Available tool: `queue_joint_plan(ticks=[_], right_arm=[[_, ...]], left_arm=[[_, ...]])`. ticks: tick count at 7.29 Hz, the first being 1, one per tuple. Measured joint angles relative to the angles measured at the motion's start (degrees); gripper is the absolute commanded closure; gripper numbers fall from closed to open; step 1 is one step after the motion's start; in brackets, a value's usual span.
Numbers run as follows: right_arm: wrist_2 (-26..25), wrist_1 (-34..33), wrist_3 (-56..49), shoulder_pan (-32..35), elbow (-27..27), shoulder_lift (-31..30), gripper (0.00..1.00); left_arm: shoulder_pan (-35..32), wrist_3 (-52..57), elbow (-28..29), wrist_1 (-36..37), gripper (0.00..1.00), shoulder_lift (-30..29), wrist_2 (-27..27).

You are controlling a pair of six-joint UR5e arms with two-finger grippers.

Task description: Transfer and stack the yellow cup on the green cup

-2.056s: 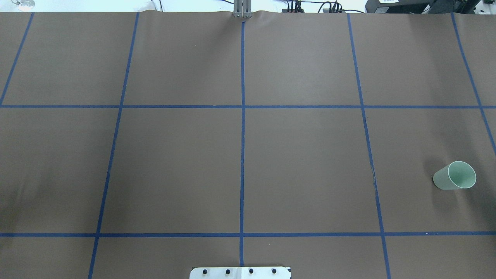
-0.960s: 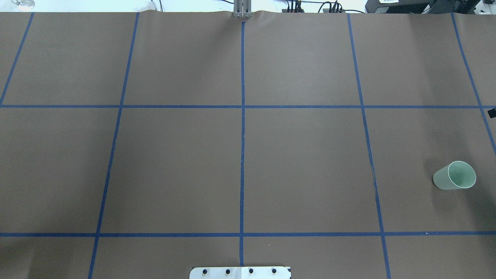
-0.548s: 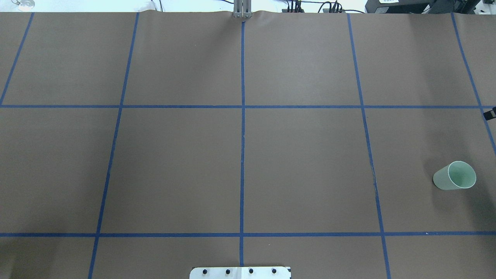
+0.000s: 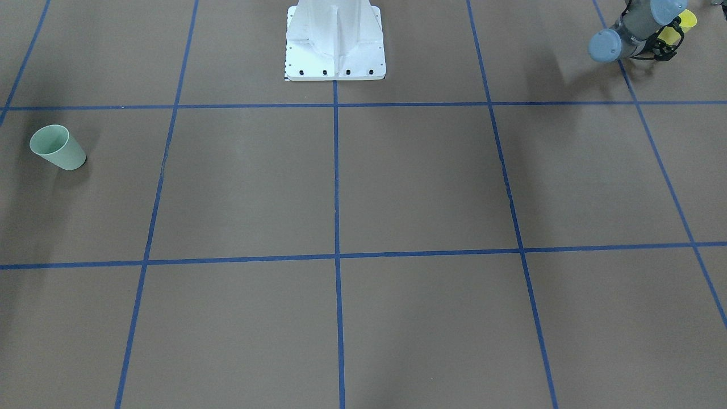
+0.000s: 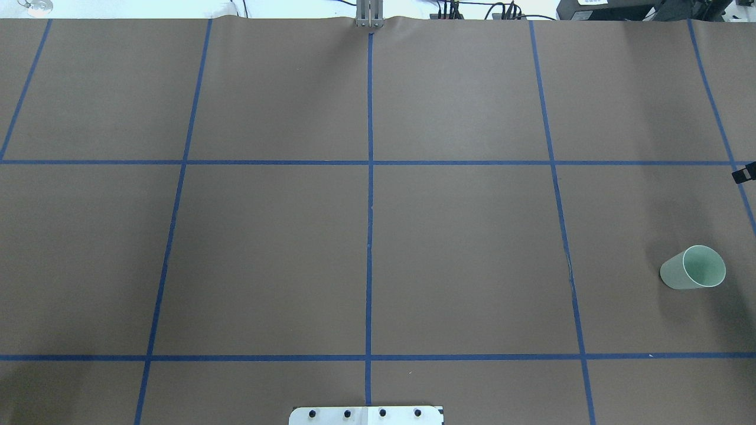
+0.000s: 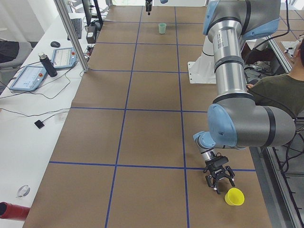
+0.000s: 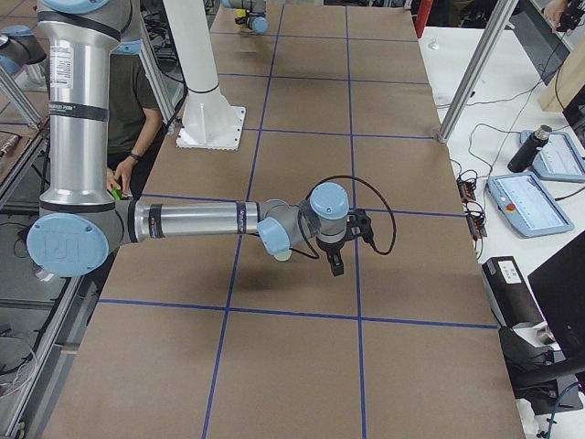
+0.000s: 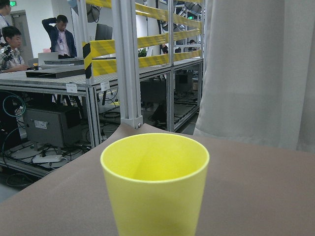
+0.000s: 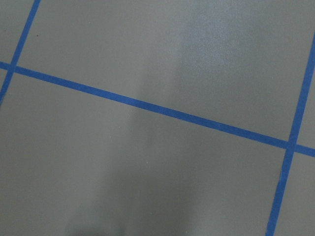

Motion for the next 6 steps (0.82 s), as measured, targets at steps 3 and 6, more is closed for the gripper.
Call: queue_joint_plan(ticks=[3,6], right_arm=[[-0.27,0.00,0.01,-0.17,0.07,0.03,0.00],[-0.35,0.00,0.00,-0.20,0.23,0.04,0.00]], left_arm=[[3.85,-4.16,0.75,-3.36,0.00,1.35,-0.96],[8.41,-8.62,3.08,-8.85,0.00,1.78,-1.07]])
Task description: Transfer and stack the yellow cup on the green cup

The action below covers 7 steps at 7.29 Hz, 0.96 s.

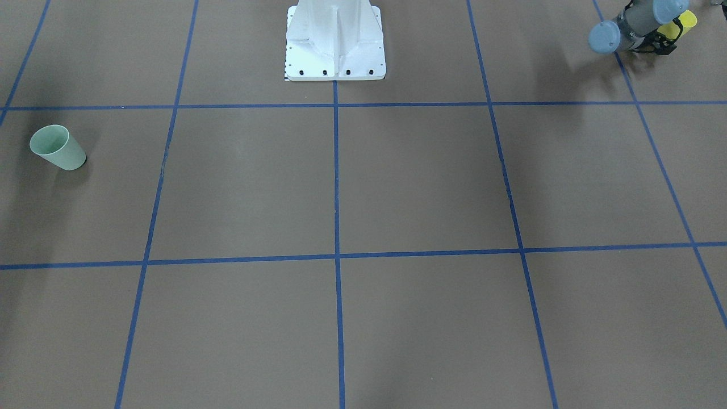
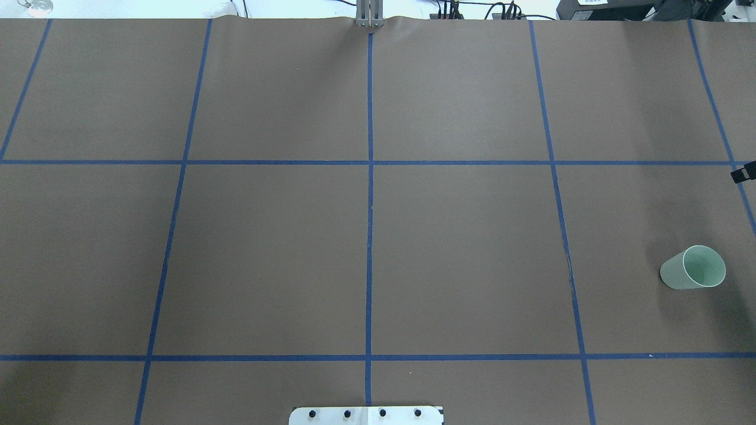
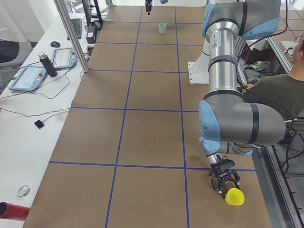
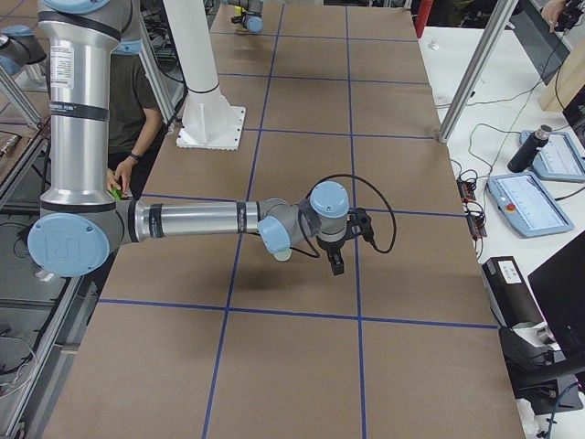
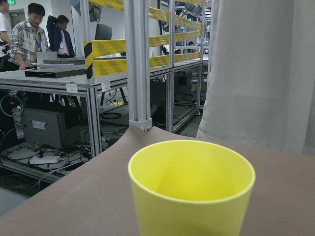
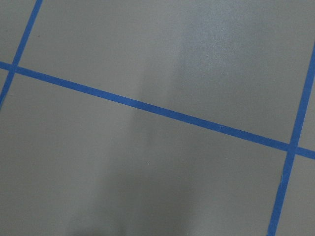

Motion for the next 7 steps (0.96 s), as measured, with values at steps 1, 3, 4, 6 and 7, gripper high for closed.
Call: queue_joint_plan(ticks=[1,3,4,6,7], right_arm=[[0.00,0.00,0.00,0.00,0.05,0.00,0.00],[0.00,0.00,0.00,-0.01,0.11,-0.01,0.00],[0.00,0.00,0.00,-0.01,0.13,-0.03,0.00],[0.01,0.00,0.00,0.00,0.16,-0.01,0.00],[0.07,-0.02,0.00,-0.03,0.18,0.00,0.00]], left_arm=[[1.11,-0.93,1.13,-1.76,0.00,0.19,0.00],[2.56,-2.28,2.23,-3.91,0.19,0.65,0.00],[3.25,-3.36,2.45,-4.44,0.43,0.73,0.00],[5.61,-5.78,2.55,-5.32,0.51,1.60,-0.01],[6.64,-6.09,2.55,-7.07,0.51,3.37,0.00]])
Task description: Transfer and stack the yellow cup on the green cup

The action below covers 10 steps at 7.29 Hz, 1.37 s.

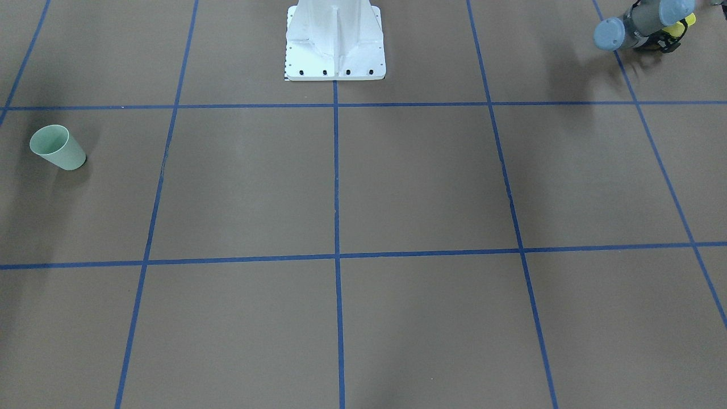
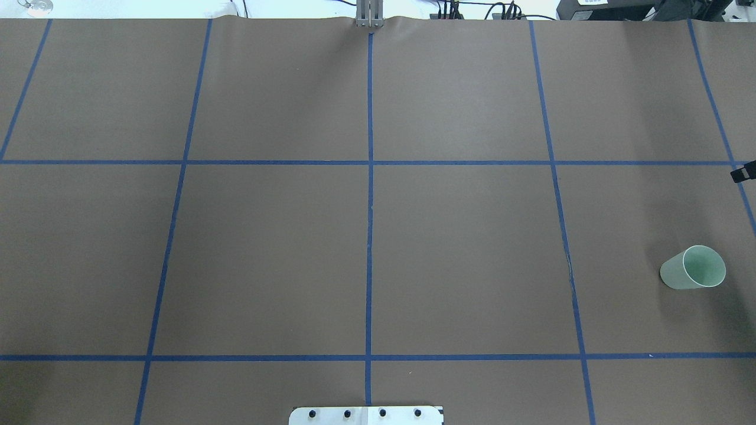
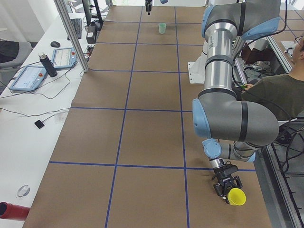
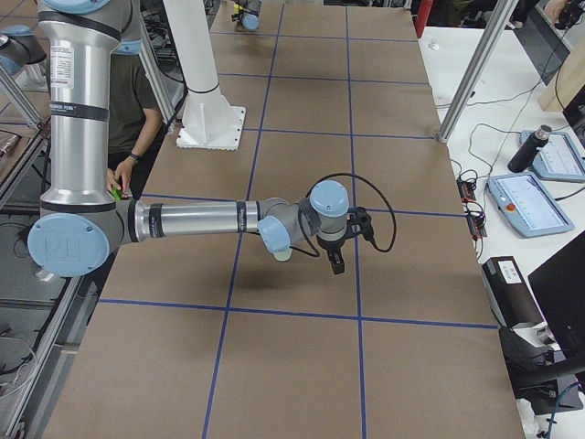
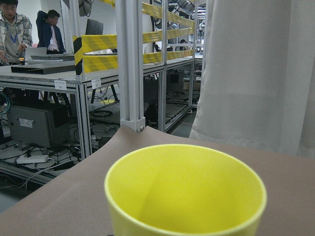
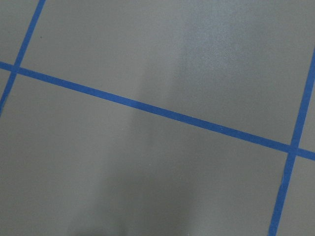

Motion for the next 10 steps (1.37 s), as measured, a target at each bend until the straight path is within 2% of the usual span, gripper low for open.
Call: queue_joint_plan(ticks=[2,5,7,10], right_arm=[[0.31,-0.12,0.11,-0.04,-0.06,-0.15,0.00],[0.74,-1.28,0.40,-0.06,-0.18,-0.15,0.00],[1.02,-4.15,0.75,-0.06,-0.39,0.92,0.00],[1.15,-9.13,0.87,-0.12,-1.00,3.82,0.00]], left_arm=[[2.54,0.48,-0.01,-6.91,0.50,6.32,0.08],[10.30,1.38,0.83,-16.68,0.50,15.13,0.85],[11.27,5.59,1.11,-22.43,0.49,19.57,1.42],[11.17,10.38,1.58,-23.13,0.46,20.77,4.49]])
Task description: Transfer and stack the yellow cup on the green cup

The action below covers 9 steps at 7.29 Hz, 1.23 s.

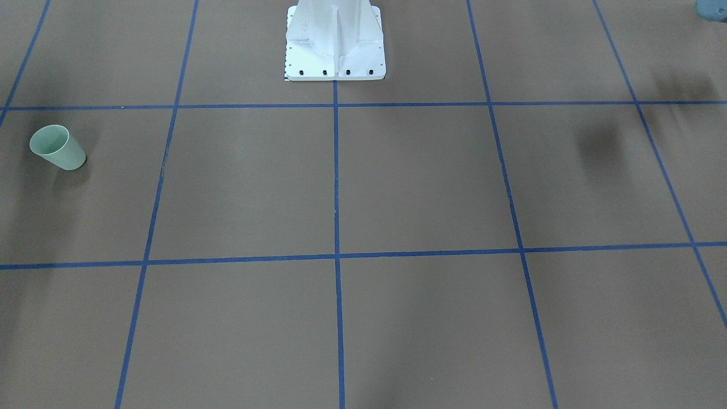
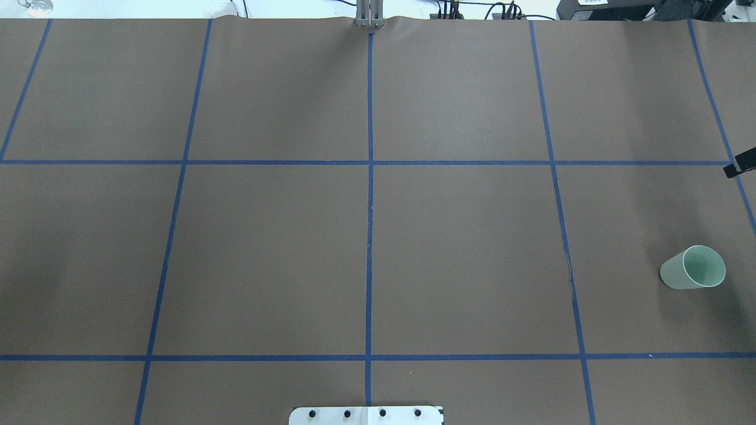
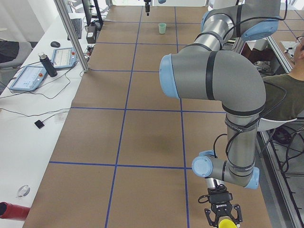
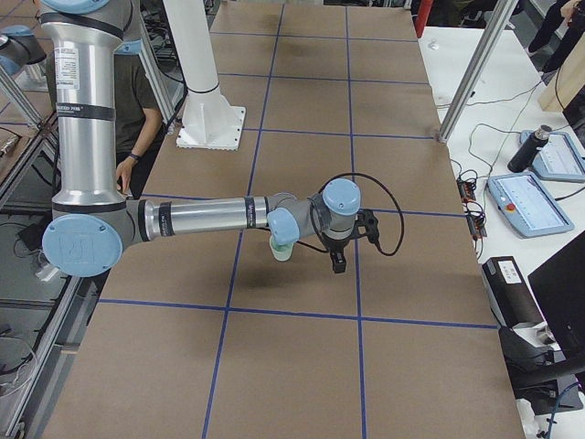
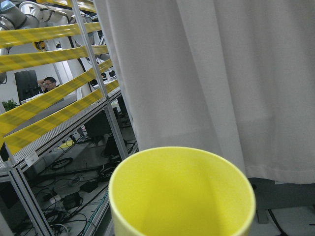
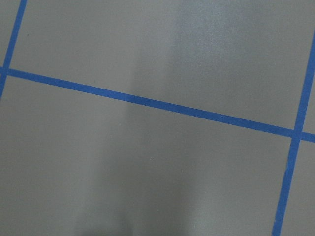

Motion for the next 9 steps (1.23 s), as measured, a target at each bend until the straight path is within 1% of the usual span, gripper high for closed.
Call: queue_joint_plan(ticks=[3,5,9], right_arm=[[0.32,-2.24,0.24,-0.03,-0.43,1.87,0.00],[1.25,-2.42,0.62,-0.09,-0.39,2.02,0.00],[2.53,-2.29,0.80,-0.05,0.21,1.76,0.00]], left_arm=[[-0.18,3.46,0.10,1.27,0.46,-0.44,2.45],[-0.31,1.20,0.01,2.30,0.46,-1.39,4.05],[-0.11,-0.92,-1.08,11.66,0.46,-7.88,3.74]])
